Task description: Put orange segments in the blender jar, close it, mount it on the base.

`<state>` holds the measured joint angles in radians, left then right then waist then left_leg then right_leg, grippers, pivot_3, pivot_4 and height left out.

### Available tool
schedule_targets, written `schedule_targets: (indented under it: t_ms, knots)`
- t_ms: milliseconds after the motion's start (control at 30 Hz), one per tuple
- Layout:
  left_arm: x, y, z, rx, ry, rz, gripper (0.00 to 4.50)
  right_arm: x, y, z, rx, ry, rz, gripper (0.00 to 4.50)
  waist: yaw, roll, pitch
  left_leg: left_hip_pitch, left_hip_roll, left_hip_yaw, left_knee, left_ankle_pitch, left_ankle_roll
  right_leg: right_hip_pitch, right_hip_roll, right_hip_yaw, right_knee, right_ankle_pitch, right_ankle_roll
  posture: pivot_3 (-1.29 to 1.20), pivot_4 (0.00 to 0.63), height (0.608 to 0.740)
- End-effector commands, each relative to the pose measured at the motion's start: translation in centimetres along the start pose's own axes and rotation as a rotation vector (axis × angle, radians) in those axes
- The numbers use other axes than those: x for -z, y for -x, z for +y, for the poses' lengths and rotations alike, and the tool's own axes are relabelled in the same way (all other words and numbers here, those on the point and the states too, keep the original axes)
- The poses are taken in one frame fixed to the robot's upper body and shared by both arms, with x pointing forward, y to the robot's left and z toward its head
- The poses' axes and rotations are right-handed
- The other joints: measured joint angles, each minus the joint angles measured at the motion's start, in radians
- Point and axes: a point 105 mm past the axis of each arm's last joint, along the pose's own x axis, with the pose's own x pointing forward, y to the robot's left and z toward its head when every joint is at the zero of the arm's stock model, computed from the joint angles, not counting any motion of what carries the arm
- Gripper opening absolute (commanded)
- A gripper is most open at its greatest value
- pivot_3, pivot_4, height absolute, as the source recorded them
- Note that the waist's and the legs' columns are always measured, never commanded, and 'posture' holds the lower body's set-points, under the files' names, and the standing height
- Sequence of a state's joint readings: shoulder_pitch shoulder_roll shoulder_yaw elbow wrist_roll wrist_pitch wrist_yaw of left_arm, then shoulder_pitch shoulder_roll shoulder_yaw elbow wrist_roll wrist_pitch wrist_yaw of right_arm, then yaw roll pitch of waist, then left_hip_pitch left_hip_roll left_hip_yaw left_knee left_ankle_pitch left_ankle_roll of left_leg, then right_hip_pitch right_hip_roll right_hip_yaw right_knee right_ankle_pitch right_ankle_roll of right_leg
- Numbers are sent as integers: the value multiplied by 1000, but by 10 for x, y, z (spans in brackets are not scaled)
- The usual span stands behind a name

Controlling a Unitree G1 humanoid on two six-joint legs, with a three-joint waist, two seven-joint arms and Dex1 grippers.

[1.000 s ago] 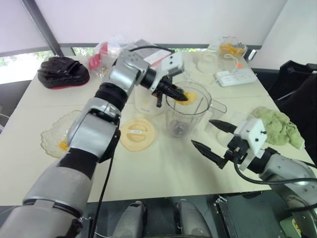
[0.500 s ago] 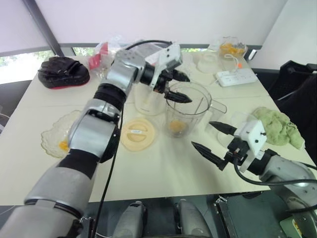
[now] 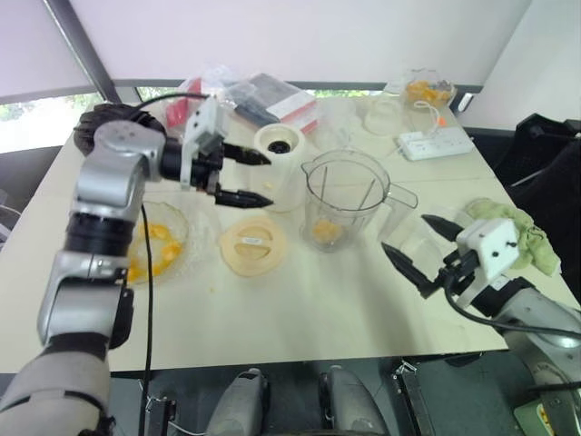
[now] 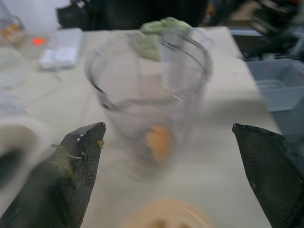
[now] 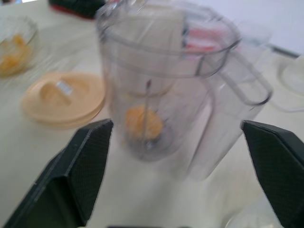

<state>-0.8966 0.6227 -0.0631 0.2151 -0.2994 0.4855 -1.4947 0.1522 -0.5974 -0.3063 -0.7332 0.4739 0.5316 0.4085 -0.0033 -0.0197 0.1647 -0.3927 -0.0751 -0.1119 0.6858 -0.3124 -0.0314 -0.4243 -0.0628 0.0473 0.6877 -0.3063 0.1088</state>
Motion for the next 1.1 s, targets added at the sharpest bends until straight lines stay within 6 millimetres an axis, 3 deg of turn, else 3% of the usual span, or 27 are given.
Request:
schedule_targets:
  t_ms: [33,200,300,400,700,767,900,1100]
  knots:
    - [-3,-10,-14,2,-42,-19,4468,-7,3,-29,180,72,-74,4500,7,0,0,0,0,0,0,0,0,0,0,0,0,0,0,0,150,740]
    - [19,-23,-48,105,-20,11,4468,-7,10,-65,450,146,-131,4500,4,2,-1,1,0,1,0,0,0,0,1,1,1,0,0,0,150,740]
    - [24,-29,-56,124,-17,20,4468,-1,22,-87,627,191,-131,4500,6,2,-1,1,0,1,0,0,0,0,1,1,1,0,0,0,150,740]
    - [28,-33,-60,128,-24,21,4468,6,31,-93,721,203,-113,4500,6,3,-1,1,0,2,0,0,0,0,1,1,1,0,0,0,150,740]
    - [30,-44,-61,126,-24,0,4468,11,52,-73,753,117,-62,4500,-9,5,-3,1,0,2,-1,0,0,0,1,1,1,0,0,0,150,740]
    - [31,-46,-59,125,-22,-6,4468,14,51,-53,702,82,-39,4500,-10,6,-4,2,0,2,-1,0,0,0,1,1,1,0,0,0,150,740]
    - [31,-48,-57,126,-21,-10,4468,26,54,-30,630,40,22,4500,-2,12,-7,2,1,0,-2,0,0,0,2,1,3,0,-1,0,150,740]
    - [32,-46,-55,114,-24,2,4468,46,60,-22,661,-41,86,4500,21,15,-8,2,1,-4,-3,1,-1,1,3,-2,3,-1,-1,0,150,740]
